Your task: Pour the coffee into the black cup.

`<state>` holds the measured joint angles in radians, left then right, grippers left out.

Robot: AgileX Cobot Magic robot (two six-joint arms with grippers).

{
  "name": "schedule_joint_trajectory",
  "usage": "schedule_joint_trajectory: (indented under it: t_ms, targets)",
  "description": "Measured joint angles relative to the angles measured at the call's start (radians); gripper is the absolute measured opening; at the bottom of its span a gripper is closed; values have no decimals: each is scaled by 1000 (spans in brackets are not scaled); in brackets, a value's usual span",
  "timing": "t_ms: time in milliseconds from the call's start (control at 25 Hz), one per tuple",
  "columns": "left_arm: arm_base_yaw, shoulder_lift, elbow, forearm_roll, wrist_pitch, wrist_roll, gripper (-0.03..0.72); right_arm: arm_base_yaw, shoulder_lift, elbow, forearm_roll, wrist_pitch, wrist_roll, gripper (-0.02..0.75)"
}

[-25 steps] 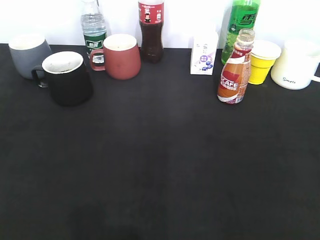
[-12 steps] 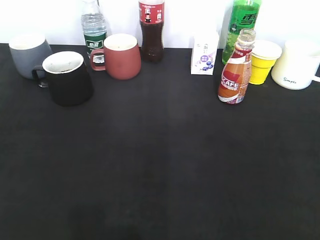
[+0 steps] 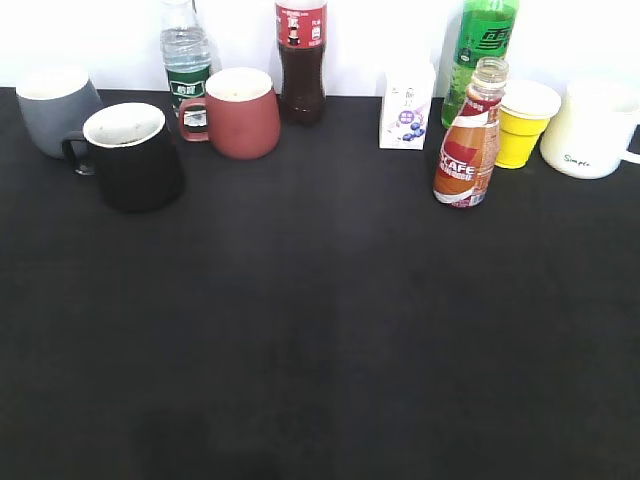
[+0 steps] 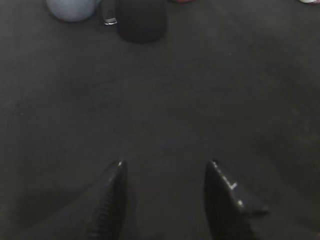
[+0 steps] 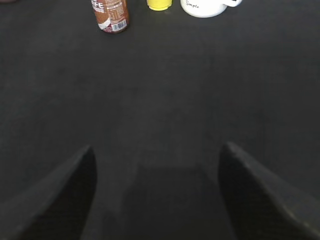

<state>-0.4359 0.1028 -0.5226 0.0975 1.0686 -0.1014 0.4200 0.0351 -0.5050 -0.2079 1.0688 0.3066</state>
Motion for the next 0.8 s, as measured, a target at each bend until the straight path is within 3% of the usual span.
schedule_joint_trajectory:
  t_ms: [200, 280, 360, 600, 800]
  targets:
    - [0, 0, 0, 0, 0, 0, 383, -273, 0, 0, 0, 0, 0, 589]
    - [0, 0, 0, 0, 0, 0, 383, -331, -32, 0, 1, 0, 0, 589]
    - [33, -1, 0, -2, 0, 0, 383, -346, -43, 0, -1, -1, 0, 589]
    - [219, -1, 0, -1, 0, 0, 383, -346, -43, 0, 0, -1, 0, 589]
    - [296, -1, 0, -1, 0, 1, 382, -346, -43, 0, 0, -2, 0, 589]
